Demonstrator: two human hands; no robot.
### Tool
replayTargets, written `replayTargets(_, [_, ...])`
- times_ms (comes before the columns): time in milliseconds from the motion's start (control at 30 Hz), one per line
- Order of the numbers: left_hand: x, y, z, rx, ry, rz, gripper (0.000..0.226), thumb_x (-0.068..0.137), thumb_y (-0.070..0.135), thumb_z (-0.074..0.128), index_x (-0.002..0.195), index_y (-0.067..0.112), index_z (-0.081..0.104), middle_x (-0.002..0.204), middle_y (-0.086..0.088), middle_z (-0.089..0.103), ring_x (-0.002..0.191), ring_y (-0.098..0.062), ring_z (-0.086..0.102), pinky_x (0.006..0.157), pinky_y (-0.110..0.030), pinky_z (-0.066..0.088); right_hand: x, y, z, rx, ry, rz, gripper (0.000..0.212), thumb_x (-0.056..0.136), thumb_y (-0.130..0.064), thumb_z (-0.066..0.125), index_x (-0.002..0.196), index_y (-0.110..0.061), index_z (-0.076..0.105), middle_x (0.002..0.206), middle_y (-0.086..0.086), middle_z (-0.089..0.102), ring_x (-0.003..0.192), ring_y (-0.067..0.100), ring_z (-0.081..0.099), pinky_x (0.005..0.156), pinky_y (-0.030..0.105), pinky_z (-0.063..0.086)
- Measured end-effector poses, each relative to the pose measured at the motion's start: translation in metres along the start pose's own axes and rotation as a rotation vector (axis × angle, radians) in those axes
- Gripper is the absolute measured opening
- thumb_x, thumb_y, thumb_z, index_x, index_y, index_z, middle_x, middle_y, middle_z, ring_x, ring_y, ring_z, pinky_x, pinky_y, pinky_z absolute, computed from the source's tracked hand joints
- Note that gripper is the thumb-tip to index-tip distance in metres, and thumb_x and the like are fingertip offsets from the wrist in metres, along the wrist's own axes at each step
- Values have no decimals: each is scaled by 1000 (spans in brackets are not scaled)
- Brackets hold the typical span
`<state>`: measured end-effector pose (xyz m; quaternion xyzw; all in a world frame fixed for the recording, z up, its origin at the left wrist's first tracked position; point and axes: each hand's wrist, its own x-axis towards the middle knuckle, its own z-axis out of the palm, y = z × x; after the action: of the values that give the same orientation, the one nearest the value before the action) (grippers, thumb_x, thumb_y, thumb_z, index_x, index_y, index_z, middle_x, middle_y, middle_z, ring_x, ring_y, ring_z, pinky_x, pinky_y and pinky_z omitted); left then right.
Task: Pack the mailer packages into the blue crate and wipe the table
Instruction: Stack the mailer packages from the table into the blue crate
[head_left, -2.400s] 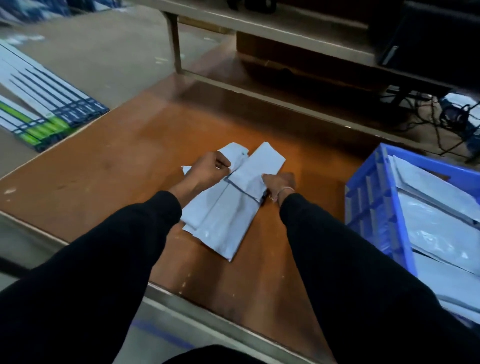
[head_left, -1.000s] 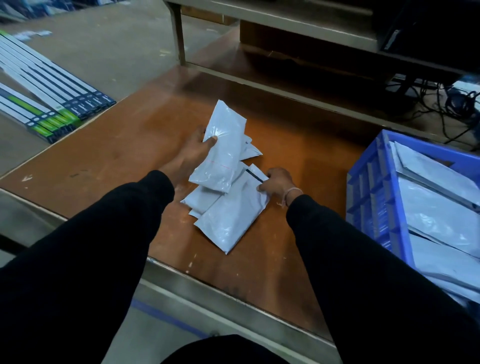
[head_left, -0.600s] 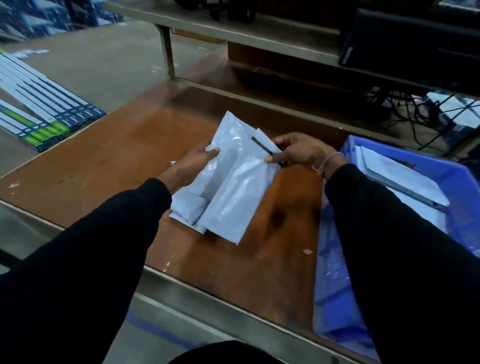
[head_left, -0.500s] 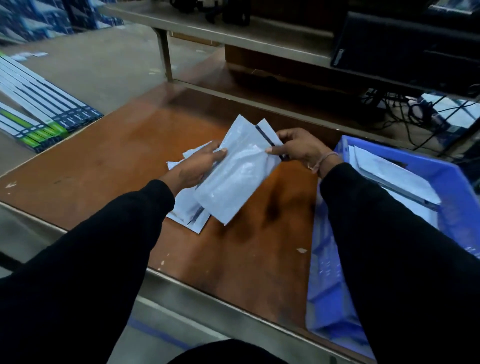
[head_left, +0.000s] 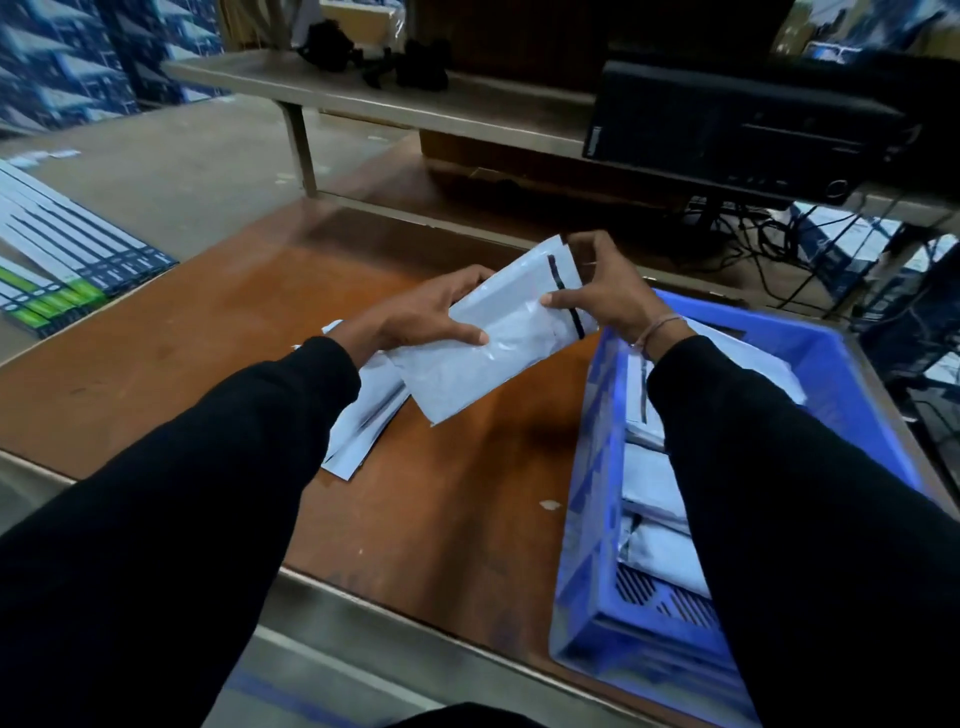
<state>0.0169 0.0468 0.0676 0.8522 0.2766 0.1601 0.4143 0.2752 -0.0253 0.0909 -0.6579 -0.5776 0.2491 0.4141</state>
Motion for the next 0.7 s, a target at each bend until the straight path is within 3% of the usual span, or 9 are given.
replayTargets(100, [16, 22, 8, 74, -32, 47, 62, 88, 26, 80, 140, 30, 47, 131, 11, 60, 118, -6, 61, 95, -23, 53, -9, 1, -32, 45, -60, 4, 64, 69, -19, 90, 124, -19, 57, 114, -2, 70, 103, 14, 69, 89, 37, 59])
replayTargets(233, [33, 47, 23, 93, -28, 58, 61, 87, 34, 81, 138, 34, 49, 131, 13, 60, 115, -5, 62, 94, -26, 55, -22, 13, -71, 69, -33, 28, 51, 69, -25, 90, 113, -15, 66, 106, 3, 75, 96, 20, 73, 85, 42, 61])
replayTargets(367, [53, 67, 43, 97, 74, -26, 58, 77, 52, 85, 124, 32, 60, 113, 9, 71, 101, -10, 70, 84, -35, 60, -40, 37, -113, 107, 90, 75, 44, 77, -17, 86, 113, -4, 64, 98, 5, 75, 83, 15, 75, 71, 31, 60])
replayTargets(433, [65, 76, 57, 117, 155, -44, 53, 74, 55, 85, 115, 28, 65, 108, 8, 71, 101, -13, 68, 79, -31, 55, -52, 53, -135, 88, 154, 131, 49, 75, -19, 87, 115, -2, 63, 98, 5, 74, 82, 16, 74, 68, 31, 61])
replayTargets(533, [85, 89, 80, 152, 250, -55, 43, 75, 52, 85, 106, 27, 68, 102, 3, 71, 94, -16, 68, 74, -32, 54, -65, 89, -167, 50, 206, 200, 67, 61, -32, 93, 114, -4, 62, 104, 11, 74, 92, 27, 74, 81, 48, 61])
replayTargets(567, [92, 94, 89, 151, 266, -61, 40, 74, 50, 86, 103, 28, 68, 101, 3, 71, 93, -16, 68, 74, -33, 54, -72, 94, -175, 14, 219, 216, 66, 60, -34, 94, 111, -8, 61, 103, 10, 73, 92, 26, 73, 83, 47, 61])
replayTargets(633, [103, 103, 106, 146, 264, -65, 35, 74, 45, 87, 98, 27, 69, 99, 2, 72, 92, -15, 69, 75, -35, 55, -94, 95, -189, -122, 235, 270, 54, 67, -32, 93, 103, -12, 58, 97, 7, 69, 87, 22, 68, 78, 30, 58])
replayTargets(700, [114, 112, 123, 178, 237, -44, 34, 74, 43, 88, 96, 25, 70, 100, 2, 72, 93, -15, 69, 76, -35, 55, -115, 100, -202, -337, 218, 335, 48, 77, -29, 86, 106, -9, 54, 84, 9, 61, 72, 19, 62, 58, 15, 49])
